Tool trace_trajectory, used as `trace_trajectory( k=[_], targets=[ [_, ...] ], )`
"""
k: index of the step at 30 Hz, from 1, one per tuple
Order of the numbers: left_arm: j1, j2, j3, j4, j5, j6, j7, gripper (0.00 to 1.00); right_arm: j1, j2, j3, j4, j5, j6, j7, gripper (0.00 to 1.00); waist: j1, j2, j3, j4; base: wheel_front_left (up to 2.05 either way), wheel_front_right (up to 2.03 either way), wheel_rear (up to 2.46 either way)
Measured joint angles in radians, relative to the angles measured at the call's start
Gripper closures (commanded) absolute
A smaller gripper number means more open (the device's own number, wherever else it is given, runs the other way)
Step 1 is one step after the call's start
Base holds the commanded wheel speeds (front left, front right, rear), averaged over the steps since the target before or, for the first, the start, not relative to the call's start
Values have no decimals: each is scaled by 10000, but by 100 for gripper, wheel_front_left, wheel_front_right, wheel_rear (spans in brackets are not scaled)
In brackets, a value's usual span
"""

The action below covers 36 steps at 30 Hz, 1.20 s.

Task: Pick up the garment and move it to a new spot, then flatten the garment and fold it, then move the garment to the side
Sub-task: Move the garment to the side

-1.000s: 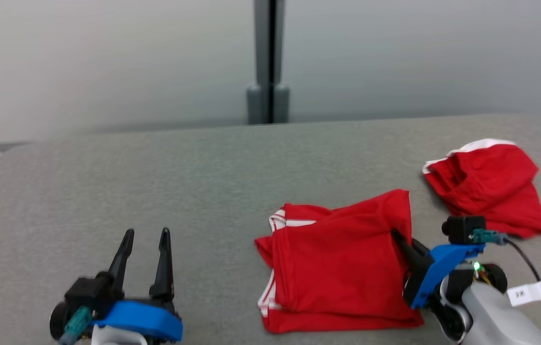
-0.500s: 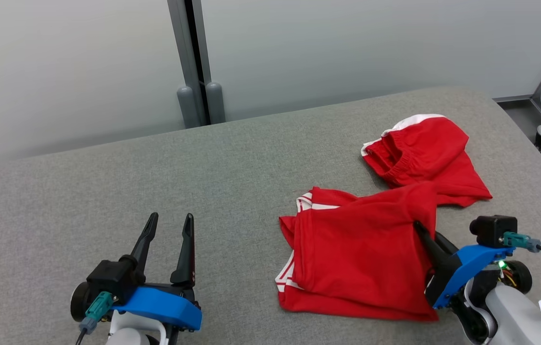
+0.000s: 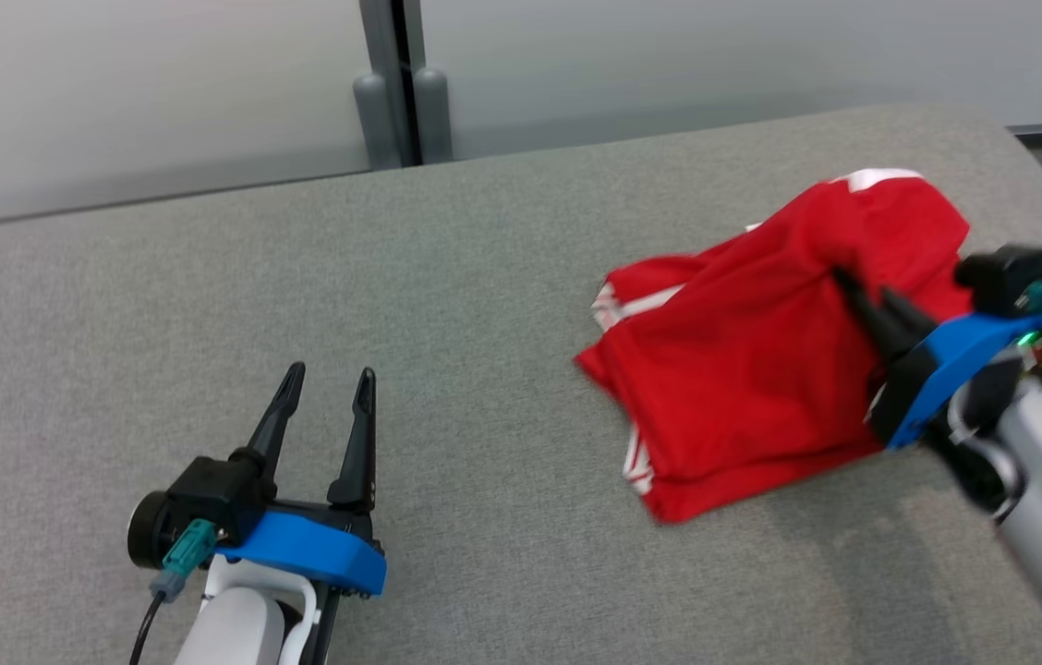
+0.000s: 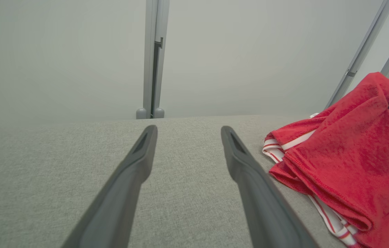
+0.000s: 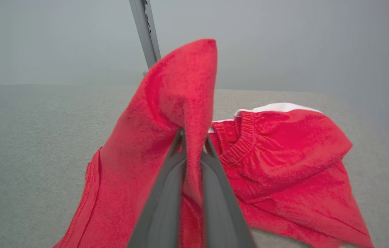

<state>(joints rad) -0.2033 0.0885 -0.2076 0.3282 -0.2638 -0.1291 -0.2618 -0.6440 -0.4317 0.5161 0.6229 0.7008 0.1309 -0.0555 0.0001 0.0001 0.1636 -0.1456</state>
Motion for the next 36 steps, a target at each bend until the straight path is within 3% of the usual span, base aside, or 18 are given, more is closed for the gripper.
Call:
trace_trajectory(
  k=[9,19,20,21,22,23,29,36],
  targets=[
    [-361,13,-58,102,-2,0,0,0,-1773,-1170,-144,1643,224,-2,732,100,1,0,648,476,0,0,0],
    [-711,40,-105,67,100,0,0,0,-3220,-1158,-548,3703,-991,2,562,100,-1,1,1284,386,0,0,0],
    [-776,46,-121,69,104,0,0,0,-3394,-1156,-575,4019,-1223,2,593,87,0,1,1373,394,0,0,0],
    [-837,44,-153,75,111,0,0,0,-3541,-1145,-610,4293,-1409,0,583,58,0,1,1440,415,0,0,0],
    [-883,38,-178,90,117,0,0,0,-3659,-1087,-644,4529,-1626,0,502,17,0,1,1498,442,0,0,0],
    [-904,38,-188,104,117,0,0,0,-3759,-997,-665,4748,-1793,0,441,0,0,1,1543,472,0,0,0],
    [-922,36,-117,180,102,0,0,0,-4136,-742,-602,5939,-3020,0,82,0,0,1,1615,597,0,0,0],
    [-932,-17,107,178,59,0,2,0,-4255,-293,-1037,6238,-3590,0,-1267,0,0,-1,1155,803,0,0,0]
  ],
)
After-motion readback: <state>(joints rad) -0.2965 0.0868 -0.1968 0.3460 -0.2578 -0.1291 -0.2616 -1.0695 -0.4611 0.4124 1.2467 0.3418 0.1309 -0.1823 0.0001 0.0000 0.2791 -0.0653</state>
